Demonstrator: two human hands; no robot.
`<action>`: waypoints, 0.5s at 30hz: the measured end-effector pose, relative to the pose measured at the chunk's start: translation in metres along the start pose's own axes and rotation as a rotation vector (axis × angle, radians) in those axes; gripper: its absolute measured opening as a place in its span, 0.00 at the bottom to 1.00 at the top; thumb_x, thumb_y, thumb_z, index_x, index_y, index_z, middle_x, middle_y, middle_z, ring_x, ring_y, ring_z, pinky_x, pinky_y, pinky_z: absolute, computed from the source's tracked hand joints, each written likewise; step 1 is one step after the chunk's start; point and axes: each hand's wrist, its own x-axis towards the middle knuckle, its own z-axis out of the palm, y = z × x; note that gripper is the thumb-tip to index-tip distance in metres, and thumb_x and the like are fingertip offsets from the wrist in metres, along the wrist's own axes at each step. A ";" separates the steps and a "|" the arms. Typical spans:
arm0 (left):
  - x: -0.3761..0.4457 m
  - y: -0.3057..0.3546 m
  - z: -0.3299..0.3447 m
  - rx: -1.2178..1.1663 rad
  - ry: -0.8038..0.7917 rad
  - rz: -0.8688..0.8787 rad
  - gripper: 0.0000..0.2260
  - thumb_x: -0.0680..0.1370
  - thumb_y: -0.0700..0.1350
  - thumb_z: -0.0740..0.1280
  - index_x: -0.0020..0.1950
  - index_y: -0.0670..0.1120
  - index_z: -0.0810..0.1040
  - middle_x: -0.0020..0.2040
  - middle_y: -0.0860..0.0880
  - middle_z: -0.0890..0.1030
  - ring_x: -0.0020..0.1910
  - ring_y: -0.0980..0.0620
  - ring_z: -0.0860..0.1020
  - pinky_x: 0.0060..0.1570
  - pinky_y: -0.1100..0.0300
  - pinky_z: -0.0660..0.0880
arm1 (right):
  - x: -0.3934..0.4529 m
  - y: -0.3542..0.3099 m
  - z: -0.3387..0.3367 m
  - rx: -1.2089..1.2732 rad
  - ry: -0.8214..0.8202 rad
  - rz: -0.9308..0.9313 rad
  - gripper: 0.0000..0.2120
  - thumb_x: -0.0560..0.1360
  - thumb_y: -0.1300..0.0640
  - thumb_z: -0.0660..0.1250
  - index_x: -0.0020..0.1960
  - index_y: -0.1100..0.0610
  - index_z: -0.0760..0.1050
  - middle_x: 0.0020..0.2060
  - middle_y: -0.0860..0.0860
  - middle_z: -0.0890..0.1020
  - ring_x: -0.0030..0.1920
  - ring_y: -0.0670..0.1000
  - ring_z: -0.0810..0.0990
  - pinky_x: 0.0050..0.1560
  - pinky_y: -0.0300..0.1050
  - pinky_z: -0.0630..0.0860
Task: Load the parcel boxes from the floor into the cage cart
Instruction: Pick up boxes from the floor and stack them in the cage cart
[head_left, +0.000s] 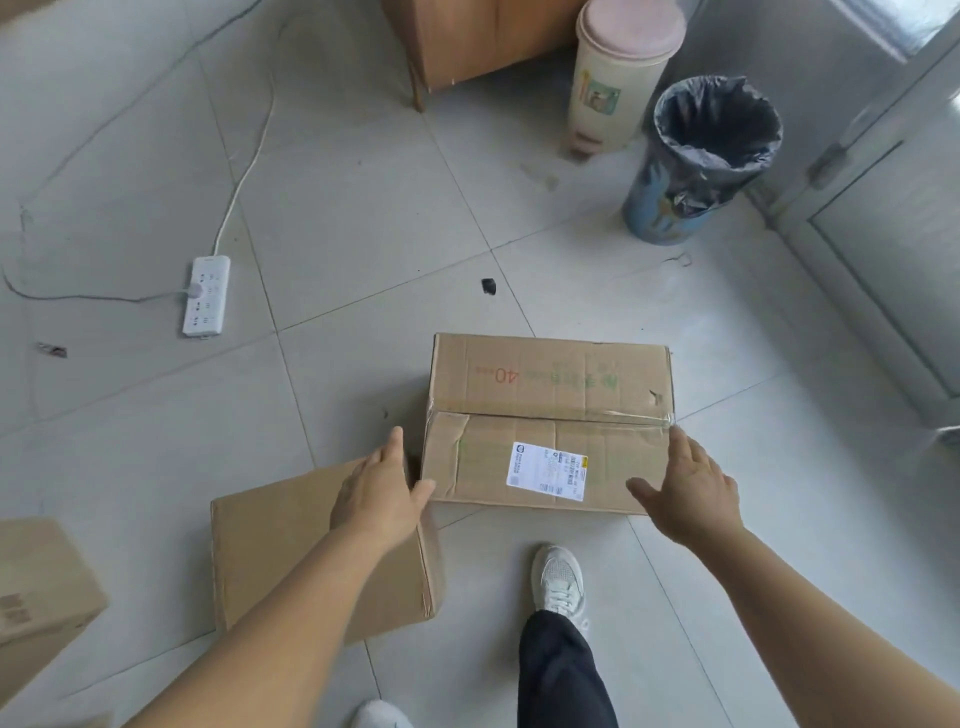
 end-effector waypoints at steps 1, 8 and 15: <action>0.017 0.007 0.008 -0.002 -0.010 -0.013 0.34 0.80 0.56 0.60 0.80 0.50 0.45 0.78 0.48 0.58 0.75 0.46 0.61 0.69 0.51 0.64 | 0.019 0.009 0.005 0.013 -0.009 0.015 0.42 0.76 0.42 0.65 0.79 0.57 0.47 0.77 0.54 0.60 0.75 0.56 0.61 0.71 0.54 0.60; 0.122 0.039 0.058 -0.054 -0.044 -0.119 0.35 0.80 0.56 0.61 0.80 0.49 0.45 0.78 0.48 0.57 0.75 0.45 0.61 0.68 0.51 0.64 | 0.128 0.043 0.051 0.096 -0.101 0.102 0.41 0.75 0.43 0.67 0.79 0.58 0.50 0.74 0.56 0.64 0.72 0.59 0.65 0.68 0.55 0.64; 0.195 0.038 0.106 -0.100 -0.097 -0.259 0.40 0.79 0.56 0.64 0.79 0.43 0.43 0.79 0.43 0.55 0.75 0.43 0.60 0.69 0.50 0.63 | 0.198 0.058 0.095 0.230 -0.106 0.179 0.48 0.73 0.45 0.72 0.79 0.60 0.46 0.75 0.60 0.59 0.71 0.63 0.65 0.67 0.56 0.65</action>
